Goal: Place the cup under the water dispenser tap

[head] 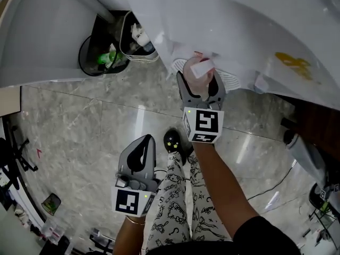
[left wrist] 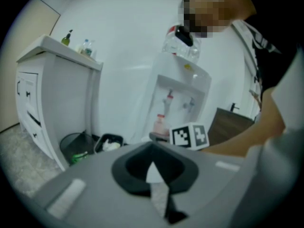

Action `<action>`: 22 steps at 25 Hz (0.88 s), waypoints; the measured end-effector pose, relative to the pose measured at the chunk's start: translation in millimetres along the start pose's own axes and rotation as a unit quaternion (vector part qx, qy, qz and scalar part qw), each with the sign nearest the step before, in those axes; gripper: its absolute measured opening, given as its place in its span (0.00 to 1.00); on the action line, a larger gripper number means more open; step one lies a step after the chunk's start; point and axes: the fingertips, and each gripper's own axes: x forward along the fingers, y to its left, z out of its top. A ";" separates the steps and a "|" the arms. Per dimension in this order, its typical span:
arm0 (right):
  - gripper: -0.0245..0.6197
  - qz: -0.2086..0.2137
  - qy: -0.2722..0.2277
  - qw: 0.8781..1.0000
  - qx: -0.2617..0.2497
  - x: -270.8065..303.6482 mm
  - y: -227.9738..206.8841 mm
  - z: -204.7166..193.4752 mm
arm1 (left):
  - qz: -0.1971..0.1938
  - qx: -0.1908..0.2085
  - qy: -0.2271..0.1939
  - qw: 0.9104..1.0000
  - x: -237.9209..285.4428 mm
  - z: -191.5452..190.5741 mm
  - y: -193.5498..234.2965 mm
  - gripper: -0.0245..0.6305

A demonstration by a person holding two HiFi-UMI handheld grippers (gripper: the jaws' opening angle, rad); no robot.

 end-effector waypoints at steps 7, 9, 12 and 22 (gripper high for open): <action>0.57 0.006 0.009 1.000 0.012 7.3 3.0 -0.6 | -0.016 -0.008 -0.004 1.000 6.8 13.3 -10.3 0.02; 0.57 0.019 0.011 1.000 0.017 6.9 4.2 -1.7 | -0.015 -0.007 -0.004 1.000 5.6 14.6 -10.9 0.02; 0.57 0.048 0.011 0.999 0.021 5.0 6.3 -2.5 | -0.021 -0.008 -0.010 1.000 5.0 20.8 -13.2 0.02; 0.58 0.059 0.057 0.996 0.035 -15.2 1.8 -18.4 | -0.012 0.002 -0.007 1.000 -2.2 31.5 -13.2 0.02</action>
